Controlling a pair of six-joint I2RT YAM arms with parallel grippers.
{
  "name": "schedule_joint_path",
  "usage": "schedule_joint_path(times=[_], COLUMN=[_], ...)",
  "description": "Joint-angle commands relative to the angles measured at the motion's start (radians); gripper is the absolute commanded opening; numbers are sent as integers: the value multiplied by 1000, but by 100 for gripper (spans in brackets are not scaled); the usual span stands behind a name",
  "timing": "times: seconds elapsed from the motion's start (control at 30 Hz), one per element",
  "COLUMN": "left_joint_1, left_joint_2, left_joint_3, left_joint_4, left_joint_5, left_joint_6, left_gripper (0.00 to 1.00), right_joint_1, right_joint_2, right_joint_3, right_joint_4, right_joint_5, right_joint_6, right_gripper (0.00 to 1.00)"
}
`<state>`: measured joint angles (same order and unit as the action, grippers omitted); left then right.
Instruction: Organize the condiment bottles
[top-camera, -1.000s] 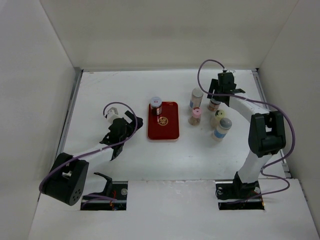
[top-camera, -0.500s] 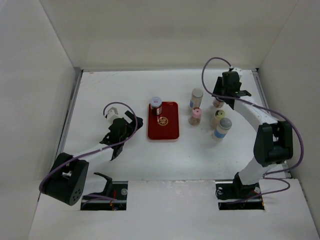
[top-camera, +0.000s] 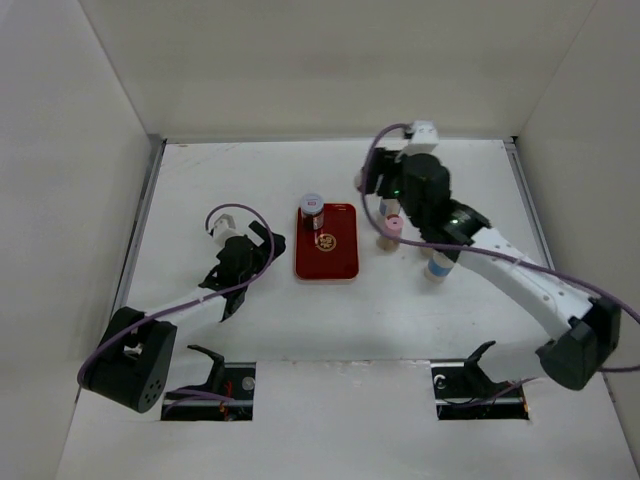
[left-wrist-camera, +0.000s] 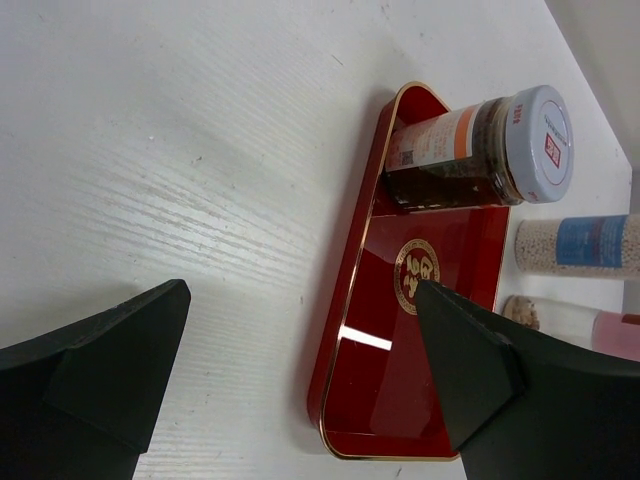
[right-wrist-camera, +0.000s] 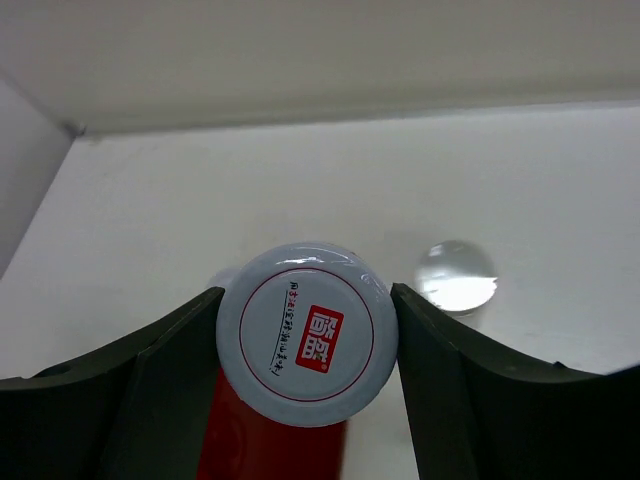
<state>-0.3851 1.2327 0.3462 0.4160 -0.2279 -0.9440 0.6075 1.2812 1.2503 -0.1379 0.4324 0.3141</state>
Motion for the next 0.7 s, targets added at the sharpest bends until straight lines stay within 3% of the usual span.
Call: schedule_joint_path(times=[0.0, 0.23, 0.67], left_joint_1=[18, 28, 28], left_joint_2=[-27, -29, -27], left_joint_3=[-9, -10, -15], left_joint_4=[41, 38, 47], left_joint_5=[1, 12, 16], left_joint_6=[-10, -16, -21], left_gripper=[100, 100, 100], right_joint_1=[140, 277, 288], right_joint_2=[127, 401, 632], right_joint_3=[58, 172, 218], right_joint_4=[110, 179, 222], right_joint_5=[-30, -52, 17], right_joint_6=[13, 14, -7], right_gripper=[50, 50, 53])
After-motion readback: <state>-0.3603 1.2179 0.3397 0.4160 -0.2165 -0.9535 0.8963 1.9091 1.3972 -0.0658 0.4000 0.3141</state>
